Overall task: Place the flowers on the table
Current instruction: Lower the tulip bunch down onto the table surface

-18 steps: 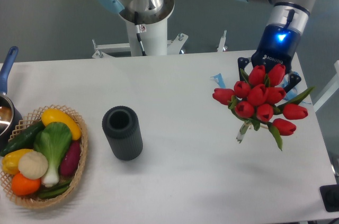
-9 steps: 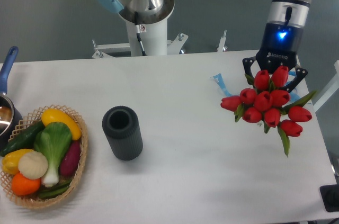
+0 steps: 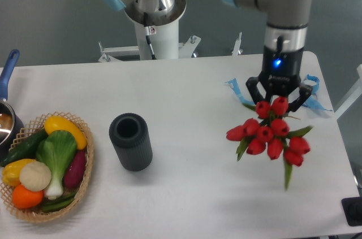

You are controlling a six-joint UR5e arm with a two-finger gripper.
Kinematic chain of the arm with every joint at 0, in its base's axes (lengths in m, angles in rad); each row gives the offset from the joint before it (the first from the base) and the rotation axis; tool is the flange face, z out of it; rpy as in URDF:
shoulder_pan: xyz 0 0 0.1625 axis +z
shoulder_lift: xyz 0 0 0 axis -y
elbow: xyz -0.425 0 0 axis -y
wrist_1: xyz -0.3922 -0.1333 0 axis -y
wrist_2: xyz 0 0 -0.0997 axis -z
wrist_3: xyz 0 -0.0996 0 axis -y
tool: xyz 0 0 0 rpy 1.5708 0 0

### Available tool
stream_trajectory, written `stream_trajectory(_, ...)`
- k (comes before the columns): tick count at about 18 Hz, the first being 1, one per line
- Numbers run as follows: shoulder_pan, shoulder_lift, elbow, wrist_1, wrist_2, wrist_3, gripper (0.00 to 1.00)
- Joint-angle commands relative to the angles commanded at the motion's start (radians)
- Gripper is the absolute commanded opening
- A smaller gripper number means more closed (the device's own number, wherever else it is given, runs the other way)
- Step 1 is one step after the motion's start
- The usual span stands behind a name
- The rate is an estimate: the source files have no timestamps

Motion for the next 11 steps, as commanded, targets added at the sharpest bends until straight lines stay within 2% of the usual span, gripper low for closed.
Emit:
stream_trajectory(2, -0.045, -0.061, 0.012, 0.003, 0.069, 0.000, 0.34)
stream_trajectory(7, -0.130, -0.273, 0.133, -0.005, 0.310, -0.002, 0.34)
stream_trajectory(9, -0.161, -0.324, 0.155, -0.003, 0.390, -0.002, 0.34)
stream_trajectory(11, -0.163, -0.341, 0.175, -0.003, 0.389, -0.002, 0.34)
